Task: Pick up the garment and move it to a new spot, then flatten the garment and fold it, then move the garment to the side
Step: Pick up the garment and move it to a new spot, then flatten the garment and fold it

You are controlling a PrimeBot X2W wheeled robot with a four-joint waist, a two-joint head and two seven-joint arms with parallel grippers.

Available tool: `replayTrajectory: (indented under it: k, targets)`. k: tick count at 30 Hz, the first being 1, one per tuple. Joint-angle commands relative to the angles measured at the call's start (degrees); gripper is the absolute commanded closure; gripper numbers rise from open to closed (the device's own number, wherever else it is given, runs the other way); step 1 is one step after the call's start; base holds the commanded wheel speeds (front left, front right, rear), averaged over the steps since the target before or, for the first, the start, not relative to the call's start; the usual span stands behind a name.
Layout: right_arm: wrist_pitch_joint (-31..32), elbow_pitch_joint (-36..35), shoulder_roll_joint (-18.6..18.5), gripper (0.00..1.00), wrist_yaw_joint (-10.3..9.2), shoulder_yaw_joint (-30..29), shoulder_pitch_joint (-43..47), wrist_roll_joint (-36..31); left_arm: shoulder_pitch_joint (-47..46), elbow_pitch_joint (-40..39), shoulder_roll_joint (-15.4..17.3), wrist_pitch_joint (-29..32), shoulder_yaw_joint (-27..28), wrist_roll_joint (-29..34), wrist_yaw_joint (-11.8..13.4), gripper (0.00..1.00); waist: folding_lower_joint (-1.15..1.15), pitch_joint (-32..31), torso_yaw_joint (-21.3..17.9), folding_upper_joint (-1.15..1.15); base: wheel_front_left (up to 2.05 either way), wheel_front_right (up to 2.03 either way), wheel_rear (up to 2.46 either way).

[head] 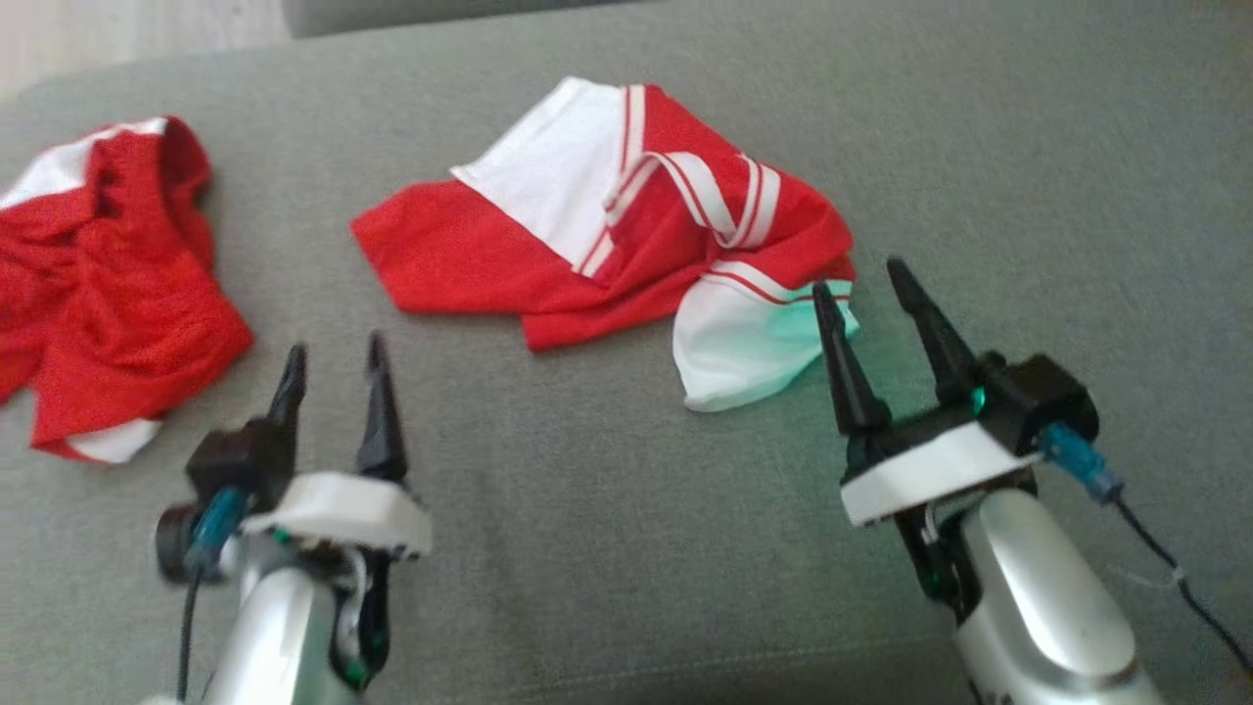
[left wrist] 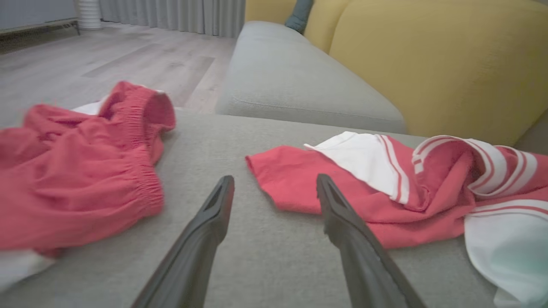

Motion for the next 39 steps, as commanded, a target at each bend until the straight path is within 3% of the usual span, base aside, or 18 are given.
replayTrajectory:
  k: [1,4,11,19,26,31,34,35,37,38,39]
  targets:
    - [-0.4,-1.3,0.6,0.0,0.43,0.8,0.4,-0.4,0.0,-2.5,0.7,-0.3,2.7,0.8,0.5,0.0,0.0,-1.8,1.5,0.0,0.0,0.0,0.0]
    - [-0.4,0.1,0.6,0.0,0.43,1.0,2.3,-0.6,5.2,-5.0,0.7,-0.3,5.6,1.6,0.9,0.0,0.0,-3.8,2.3,0.0,0.0,0.0,0.0]
    - [-0.4,1.4,0.6,0.0,0.43,1.5,4.0,-0.7,10.3,-7.1,0.7,-0.3,6.4,1.2,1.4,0.0,0.0,-4.9,3.0,0.0,0.0,0.0,0.0]
    - [-0.4,5.2,0.6,0.0,0.43,4.0,2.8,-1.2,9.4,-7.0,0.7,-0.3,3.4,-0.3,0.3,0.0,0.0,-3.2,5.1,0.0,0.0,0.0,0.0]
    - [-0.4,13.7,0.5,0.0,0.43,7.9,-1.0,-3.2,8.4,-6.0,0.7,-0.3,-0.5,0.2,-0.5,0.0,0.0,-1.4,9.2,0.0,0.0,0.0,0.0]
    - [-0.4,19.0,0.5,0.0,0.43,7.6,-2.9,-4.4,8.1,-5.9,0.7,-0.3,-1.7,0.0,-0.5,0.0,0.0,-0.8,11.3,0.0,0.0,0.0,0.0]
    - [-0.4,23.5,0.5,0.18,0.43,6.6,-3.8,-5.5,8.0,-6.0,0.7,-0.3,-2.2,-0.2,-0.5,0.0,0.0,-0.3,12.3,0.0,0.0,0.0,0.0]
    - [-0.4,24.7,0.5,0.3,0.43,6.2,-4.2,-5.8,8.0,-6.1,0.7,-0.3,-2.2,-0.3,-0.4,0.0,0.0,-0.3,12.4,0.0,0.0,0.0,0.0]
    - [-0.4,26.7,0.5,0.8,0.43,5.3,-4.7,-6.2,8.0,-6.3,0.7,-0.3,-2.2,-0.3,-0.4,0.0,0.0,-0.1,12.6,0.0,0.0,0.0,0.0]
    - [-0.4,27.4,0.5,1.0,0.43,4.7,-4.9,-6.4,8.0,-6.3,0.7,-0.3,-2.2,-0.3,-0.3,0.0,0.0,0.0,12.5,0.0,0.0,0.0,0.0]
    - [-0.4,27.9,0.5,1.0,0.43,4.1,-5.1,-6.4,8.0,-6.4,0.7,-0.3,-2.1,-0.3,-0.3,0.0,0.0,0.1,12.5,0.0,0.0,0.0,0.0]
